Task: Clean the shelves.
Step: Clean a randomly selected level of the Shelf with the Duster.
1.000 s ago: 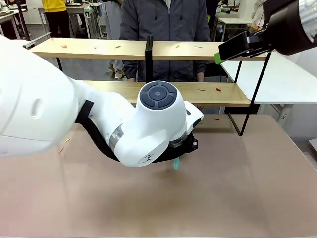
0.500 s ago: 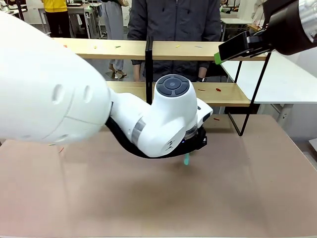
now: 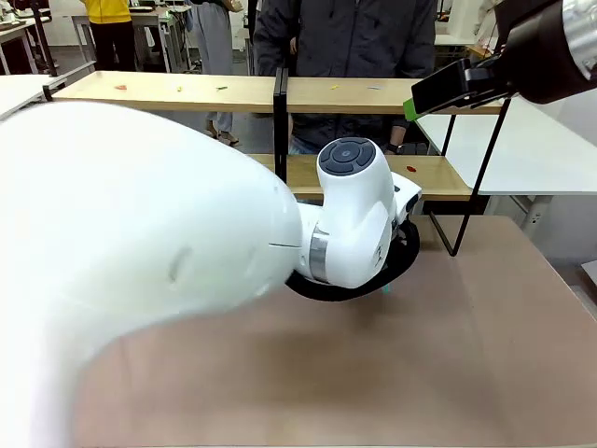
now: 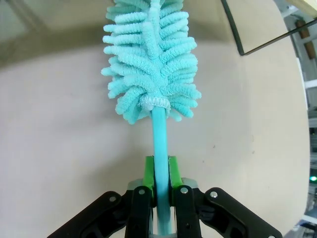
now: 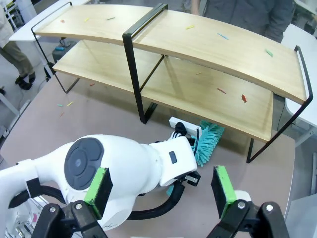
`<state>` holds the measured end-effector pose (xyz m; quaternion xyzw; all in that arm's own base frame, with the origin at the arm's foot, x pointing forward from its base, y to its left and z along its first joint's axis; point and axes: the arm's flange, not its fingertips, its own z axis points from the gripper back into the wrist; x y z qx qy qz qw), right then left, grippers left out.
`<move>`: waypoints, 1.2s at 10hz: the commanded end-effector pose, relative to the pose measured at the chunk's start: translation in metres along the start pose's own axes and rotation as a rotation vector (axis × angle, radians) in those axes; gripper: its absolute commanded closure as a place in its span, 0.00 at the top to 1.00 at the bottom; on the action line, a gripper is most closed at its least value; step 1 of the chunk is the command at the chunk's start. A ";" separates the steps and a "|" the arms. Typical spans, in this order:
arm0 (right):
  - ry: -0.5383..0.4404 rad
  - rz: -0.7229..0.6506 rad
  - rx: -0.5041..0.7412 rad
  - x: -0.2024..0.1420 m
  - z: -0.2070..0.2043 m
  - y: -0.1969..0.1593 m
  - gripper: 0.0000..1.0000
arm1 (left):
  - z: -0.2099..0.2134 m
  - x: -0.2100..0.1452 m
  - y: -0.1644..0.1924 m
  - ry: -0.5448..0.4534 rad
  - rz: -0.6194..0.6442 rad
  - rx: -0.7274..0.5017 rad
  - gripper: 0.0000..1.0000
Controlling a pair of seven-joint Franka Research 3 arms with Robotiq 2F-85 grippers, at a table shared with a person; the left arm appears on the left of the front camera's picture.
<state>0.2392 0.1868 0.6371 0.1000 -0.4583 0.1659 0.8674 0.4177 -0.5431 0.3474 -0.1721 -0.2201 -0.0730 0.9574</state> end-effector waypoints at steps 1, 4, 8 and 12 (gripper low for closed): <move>0.000 0.001 -0.005 0.000 0.000 -0.001 1.00 | -0.014 0.020 -0.002 0.041 -0.029 -0.050 0.13; 0.000 0.001 -0.005 0.000 0.000 -0.001 1.00 | -0.014 0.022 -0.003 0.140 -0.126 -0.150 0.13; 0.000 0.001 -0.005 0.000 0.000 -0.001 1.00 | 0.009 0.013 0.018 0.295 -0.321 -0.144 0.13; 0.000 0.001 -0.005 0.000 0.000 -0.001 1.00 | 0.056 -0.024 0.039 0.404 -0.592 -0.142 0.13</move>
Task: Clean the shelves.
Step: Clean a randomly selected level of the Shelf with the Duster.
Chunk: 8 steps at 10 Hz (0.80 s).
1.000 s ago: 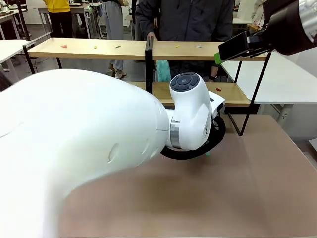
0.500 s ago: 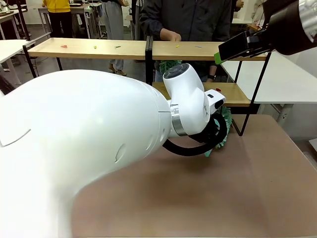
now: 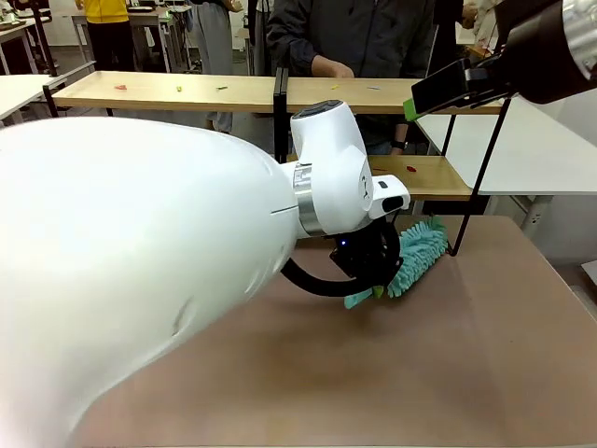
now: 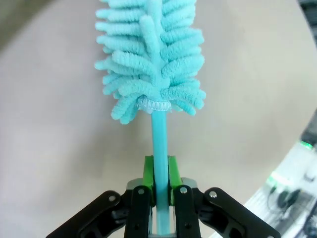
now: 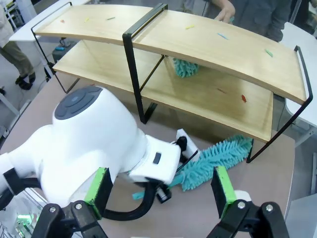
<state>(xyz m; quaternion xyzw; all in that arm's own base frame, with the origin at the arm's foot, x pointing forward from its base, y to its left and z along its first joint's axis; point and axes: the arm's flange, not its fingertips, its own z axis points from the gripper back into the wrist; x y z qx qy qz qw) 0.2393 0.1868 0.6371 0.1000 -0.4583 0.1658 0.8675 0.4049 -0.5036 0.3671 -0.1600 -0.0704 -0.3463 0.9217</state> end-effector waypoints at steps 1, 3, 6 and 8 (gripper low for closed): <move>0.000 0.001 -0.005 0.000 0.000 -0.001 1.00 | 0.013 -0.039 -0.010 0.067 -0.212 -0.045 0.13; 0.000 0.001 -0.005 0.000 0.000 -0.001 1.00 | 0.012 -0.056 -0.022 0.151 -0.387 -0.124 0.13; 0.000 0.001 -0.005 0.000 0.000 -0.001 1.00 | 0.024 -0.083 -0.037 0.157 -0.563 -0.199 0.13; 0.000 0.001 -0.005 0.000 0.000 -0.001 1.00 | 0.041 -0.082 -0.037 -0.054 -0.441 -0.181 0.13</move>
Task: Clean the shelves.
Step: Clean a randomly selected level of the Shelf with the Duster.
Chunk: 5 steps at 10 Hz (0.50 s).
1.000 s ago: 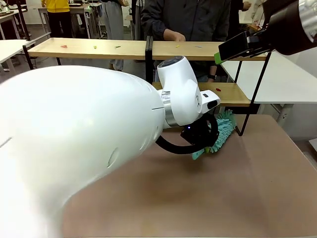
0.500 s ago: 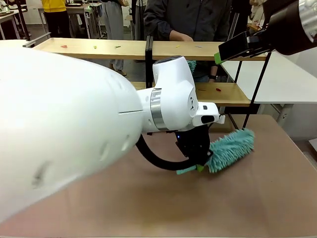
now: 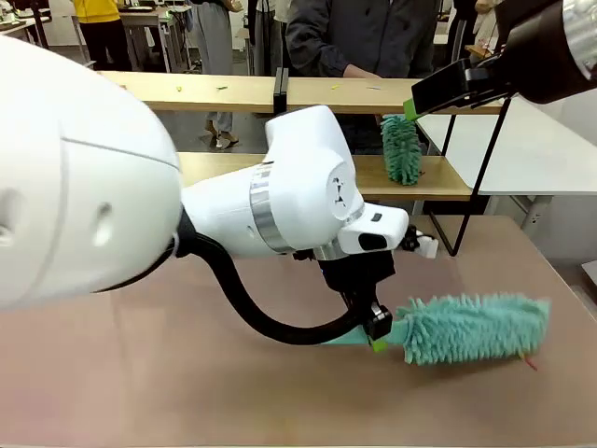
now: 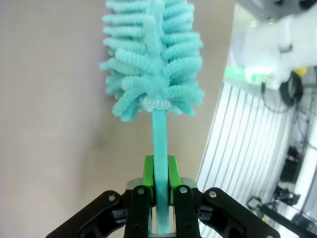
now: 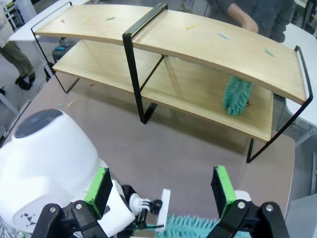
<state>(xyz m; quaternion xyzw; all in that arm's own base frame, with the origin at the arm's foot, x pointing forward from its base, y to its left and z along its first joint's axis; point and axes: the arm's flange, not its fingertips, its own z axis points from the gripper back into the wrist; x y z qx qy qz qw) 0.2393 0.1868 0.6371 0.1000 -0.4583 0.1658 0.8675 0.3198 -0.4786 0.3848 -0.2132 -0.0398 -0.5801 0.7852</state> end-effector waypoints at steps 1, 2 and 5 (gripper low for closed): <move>0.000 0.001 -0.005 0.000 0.000 -0.001 1.00 | 0.026 -0.017 -0.004 -0.204 0.043 0.072 0.13; 0.000 0.001 -0.005 0.000 0.000 -0.001 1.00 | 0.035 -0.029 -0.015 -0.245 -0.025 0.043 0.13; 0.000 0.001 -0.005 0.000 0.000 -0.001 1.00 | 0.044 -0.062 -0.028 -0.181 -0.218 -0.042 0.13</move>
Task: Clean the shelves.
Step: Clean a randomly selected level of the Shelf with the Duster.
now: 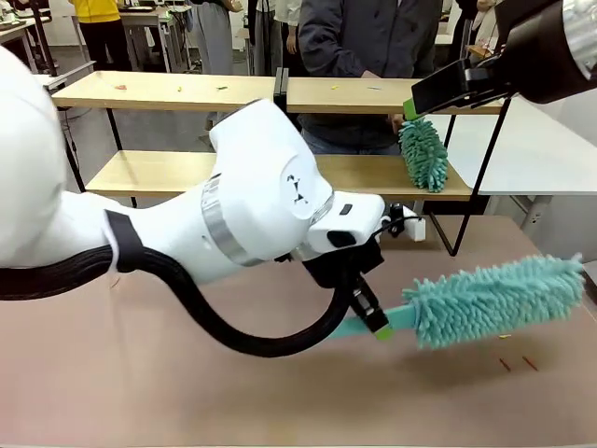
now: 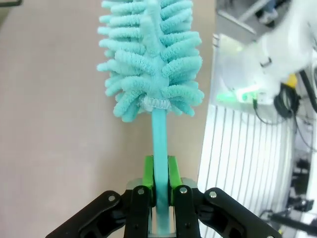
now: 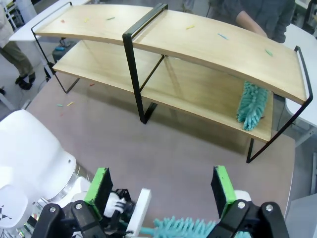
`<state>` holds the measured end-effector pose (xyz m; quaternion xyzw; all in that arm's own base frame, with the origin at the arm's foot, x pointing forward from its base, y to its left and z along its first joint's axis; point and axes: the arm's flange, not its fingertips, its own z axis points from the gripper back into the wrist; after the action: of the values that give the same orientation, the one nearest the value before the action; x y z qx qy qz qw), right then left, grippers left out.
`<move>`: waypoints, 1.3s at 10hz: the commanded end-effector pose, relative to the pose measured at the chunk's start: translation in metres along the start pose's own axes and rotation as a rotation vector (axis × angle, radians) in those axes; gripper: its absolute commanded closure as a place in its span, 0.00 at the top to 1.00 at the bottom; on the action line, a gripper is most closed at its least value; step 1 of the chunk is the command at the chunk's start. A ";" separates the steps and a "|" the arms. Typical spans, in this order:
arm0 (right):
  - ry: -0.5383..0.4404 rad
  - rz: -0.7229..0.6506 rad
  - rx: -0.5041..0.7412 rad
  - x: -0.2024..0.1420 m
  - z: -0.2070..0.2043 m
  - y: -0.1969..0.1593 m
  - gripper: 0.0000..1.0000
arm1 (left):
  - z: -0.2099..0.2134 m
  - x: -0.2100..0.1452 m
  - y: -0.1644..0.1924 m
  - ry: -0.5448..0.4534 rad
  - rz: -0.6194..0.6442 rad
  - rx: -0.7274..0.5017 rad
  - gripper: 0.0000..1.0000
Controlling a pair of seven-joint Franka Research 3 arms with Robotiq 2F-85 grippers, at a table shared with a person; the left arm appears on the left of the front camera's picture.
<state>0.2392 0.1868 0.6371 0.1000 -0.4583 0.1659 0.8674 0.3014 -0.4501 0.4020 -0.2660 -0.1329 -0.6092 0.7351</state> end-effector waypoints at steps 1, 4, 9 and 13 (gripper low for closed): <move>0.000 0.001 -0.005 0.000 0.000 -0.001 1.00 | 0.028 -0.040 -0.015 0.107 -0.158 -0.073 0.13; 0.000 0.001 -0.005 0.000 0.000 -0.001 1.00 | -0.003 -0.013 -0.004 0.042 -0.069 -0.044 0.13; 0.000 0.001 -0.005 0.000 0.000 -0.001 1.00 | 0.071 -0.061 0.003 -0.046 -0.027 -0.196 0.13; 0.000 0.001 -0.005 0.000 0.000 -0.001 1.00 | 0.183 -0.158 0.005 0.030 -0.027 -0.349 0.13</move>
<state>0.2395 0.1867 0.6370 0.1001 -0.4580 0.1657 0.8676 0.2991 -0.2483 0.4685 -0.3934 -0.0368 -0.6140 0.6833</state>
